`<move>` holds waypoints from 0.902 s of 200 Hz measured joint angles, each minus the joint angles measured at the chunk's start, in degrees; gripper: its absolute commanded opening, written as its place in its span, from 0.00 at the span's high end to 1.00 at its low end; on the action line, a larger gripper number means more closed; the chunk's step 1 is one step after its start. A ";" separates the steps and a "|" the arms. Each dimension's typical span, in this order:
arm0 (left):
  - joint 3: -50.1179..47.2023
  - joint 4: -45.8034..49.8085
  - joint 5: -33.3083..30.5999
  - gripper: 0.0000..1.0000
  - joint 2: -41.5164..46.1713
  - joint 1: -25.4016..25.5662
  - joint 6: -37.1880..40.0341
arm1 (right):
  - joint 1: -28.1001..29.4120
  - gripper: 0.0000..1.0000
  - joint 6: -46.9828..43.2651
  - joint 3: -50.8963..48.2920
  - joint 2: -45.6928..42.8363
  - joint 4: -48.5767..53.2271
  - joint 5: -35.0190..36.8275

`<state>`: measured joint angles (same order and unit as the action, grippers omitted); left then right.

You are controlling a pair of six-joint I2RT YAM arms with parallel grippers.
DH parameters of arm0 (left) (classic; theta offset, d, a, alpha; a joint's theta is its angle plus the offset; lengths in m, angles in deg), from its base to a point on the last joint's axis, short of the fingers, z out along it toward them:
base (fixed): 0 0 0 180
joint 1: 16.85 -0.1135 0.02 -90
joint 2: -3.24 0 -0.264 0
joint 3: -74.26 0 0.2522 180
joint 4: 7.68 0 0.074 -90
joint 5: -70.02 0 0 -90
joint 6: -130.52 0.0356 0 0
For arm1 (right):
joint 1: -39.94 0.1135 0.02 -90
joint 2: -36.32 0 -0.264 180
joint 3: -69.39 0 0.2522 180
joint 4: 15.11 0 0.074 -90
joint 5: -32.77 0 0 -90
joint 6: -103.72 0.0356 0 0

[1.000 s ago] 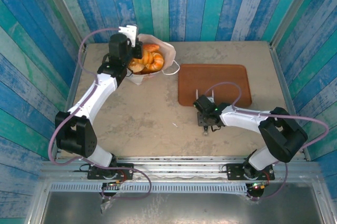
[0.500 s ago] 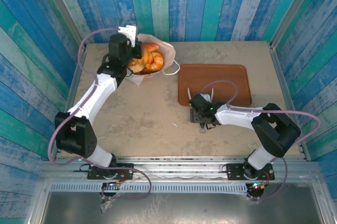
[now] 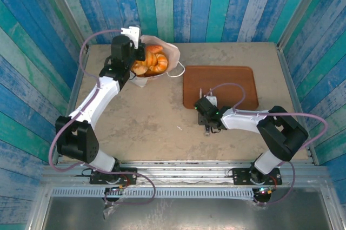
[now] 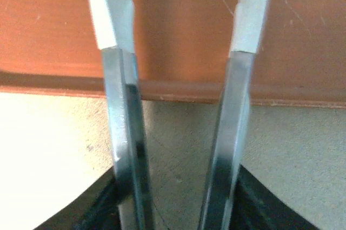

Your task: Take the fake bread out of the paper bag

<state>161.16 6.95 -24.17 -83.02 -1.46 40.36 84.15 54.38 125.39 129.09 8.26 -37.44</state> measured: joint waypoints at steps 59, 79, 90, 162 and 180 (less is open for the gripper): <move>-2.36 -0.52 0.66 1.00 1.57 0.00 -1.40 | 0.31 0.85 -1.88 -1.05 -5.44 5.62 -3.37; -5.27 -1.22 1.29 1.00 3.61 0.00 -3.04 | 0.31 0.86 -3.15 -0.81 -10.12 8.39 -3.89; -6.38 -1.31 1.53 1.00 4.59 0.00 -3.93 | 0.28 0.85 -4.11 -0.07 -12.85 9.79 -4.02; -10.32 -1.25 3.15 1.00 10.60 1.38 -8.98 | -1.97 0.81 -11.32 8.57 -22.91 16.24 -9.44; -10.58 -0.76 3.87 1.00 11.19 2.05 -9.92 | -4.28 0.78 -12.33 9.40 -24.33 18.03 -13.07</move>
<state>150.59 6.18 -20.30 -71.83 0.60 30.43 79.86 42.05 134.79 104.77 26.29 -50.51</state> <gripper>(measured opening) 0.044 0.224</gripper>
